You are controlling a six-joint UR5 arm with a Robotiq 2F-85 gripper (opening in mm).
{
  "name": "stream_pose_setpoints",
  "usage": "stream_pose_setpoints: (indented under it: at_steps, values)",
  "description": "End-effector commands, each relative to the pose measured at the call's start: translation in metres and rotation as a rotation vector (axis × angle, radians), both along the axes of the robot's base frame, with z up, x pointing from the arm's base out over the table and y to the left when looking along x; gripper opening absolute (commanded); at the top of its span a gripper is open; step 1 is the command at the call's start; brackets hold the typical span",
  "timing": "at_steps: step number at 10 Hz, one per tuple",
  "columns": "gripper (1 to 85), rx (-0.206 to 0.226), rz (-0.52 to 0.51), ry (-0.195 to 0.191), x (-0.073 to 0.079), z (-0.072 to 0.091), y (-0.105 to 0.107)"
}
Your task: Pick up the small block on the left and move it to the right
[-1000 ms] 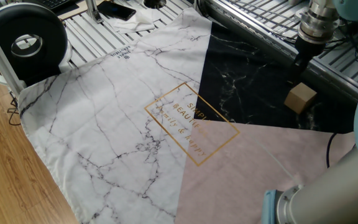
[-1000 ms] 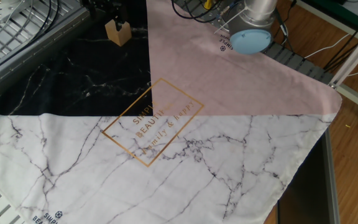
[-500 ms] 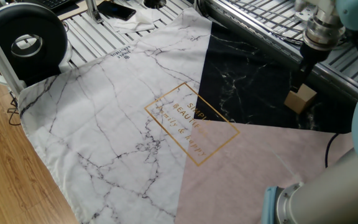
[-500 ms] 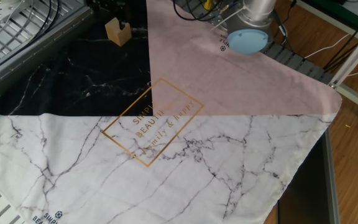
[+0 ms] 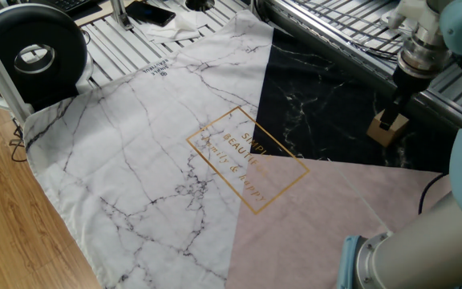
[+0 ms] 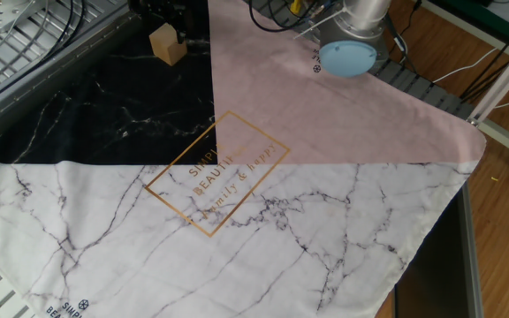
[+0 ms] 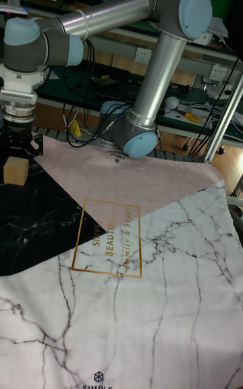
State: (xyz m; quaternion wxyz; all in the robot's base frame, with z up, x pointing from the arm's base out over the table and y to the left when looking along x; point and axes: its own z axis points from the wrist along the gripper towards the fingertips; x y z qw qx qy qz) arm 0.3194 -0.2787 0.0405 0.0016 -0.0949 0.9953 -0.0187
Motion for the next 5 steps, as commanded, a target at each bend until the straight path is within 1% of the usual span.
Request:
stream_pose_setpoints:
  at_steps: [1,5]
  values:
    - [83.0,0.010,-0.018,-0.021,0.0015,-0.0067,0.0025]
    - [83.0,0.016,-0.048,-0.036,0.0071,-0.0130,0.0063]
